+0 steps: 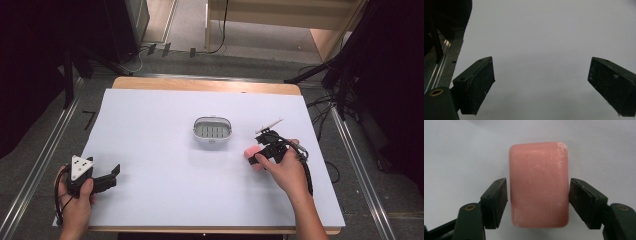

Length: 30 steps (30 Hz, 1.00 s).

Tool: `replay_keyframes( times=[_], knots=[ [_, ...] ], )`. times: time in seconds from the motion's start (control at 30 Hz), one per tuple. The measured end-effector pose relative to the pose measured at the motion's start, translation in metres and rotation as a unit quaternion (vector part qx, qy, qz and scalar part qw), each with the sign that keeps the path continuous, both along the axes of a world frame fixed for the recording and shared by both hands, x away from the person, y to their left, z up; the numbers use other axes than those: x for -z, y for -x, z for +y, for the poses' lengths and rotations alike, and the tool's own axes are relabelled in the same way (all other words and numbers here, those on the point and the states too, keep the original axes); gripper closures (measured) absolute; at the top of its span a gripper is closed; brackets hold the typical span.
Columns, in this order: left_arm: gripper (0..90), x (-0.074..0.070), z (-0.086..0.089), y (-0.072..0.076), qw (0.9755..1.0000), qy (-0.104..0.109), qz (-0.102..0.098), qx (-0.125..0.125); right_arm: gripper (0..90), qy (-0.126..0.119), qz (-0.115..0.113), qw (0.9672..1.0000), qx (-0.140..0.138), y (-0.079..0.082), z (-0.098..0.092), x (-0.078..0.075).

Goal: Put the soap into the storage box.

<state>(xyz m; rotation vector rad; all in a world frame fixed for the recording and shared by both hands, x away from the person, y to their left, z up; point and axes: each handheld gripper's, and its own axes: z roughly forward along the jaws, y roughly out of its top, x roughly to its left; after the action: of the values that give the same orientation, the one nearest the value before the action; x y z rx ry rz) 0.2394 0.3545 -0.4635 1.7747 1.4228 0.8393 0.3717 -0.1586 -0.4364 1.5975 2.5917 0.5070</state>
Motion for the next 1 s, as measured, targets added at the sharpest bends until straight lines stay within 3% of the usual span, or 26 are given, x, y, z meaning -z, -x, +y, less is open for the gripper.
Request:
replay_keyframes(
  times=[0.5,1.0],
  knots=[
    [7.6,0.0000,-0.0001,0.0000,1.0000,0.001,0.000,0.000,33.3,0.009,0.013,0.9998,0.014,-0.0063,0.0047,0.0052],
    [7.6,0.0001,-0.0002,-0.0001,1.0000,0.000,0.000,0.000,37.7,0.013,0.026,0.9996,0.005,-0.0088,0.0065,0.0093]
  ],
)
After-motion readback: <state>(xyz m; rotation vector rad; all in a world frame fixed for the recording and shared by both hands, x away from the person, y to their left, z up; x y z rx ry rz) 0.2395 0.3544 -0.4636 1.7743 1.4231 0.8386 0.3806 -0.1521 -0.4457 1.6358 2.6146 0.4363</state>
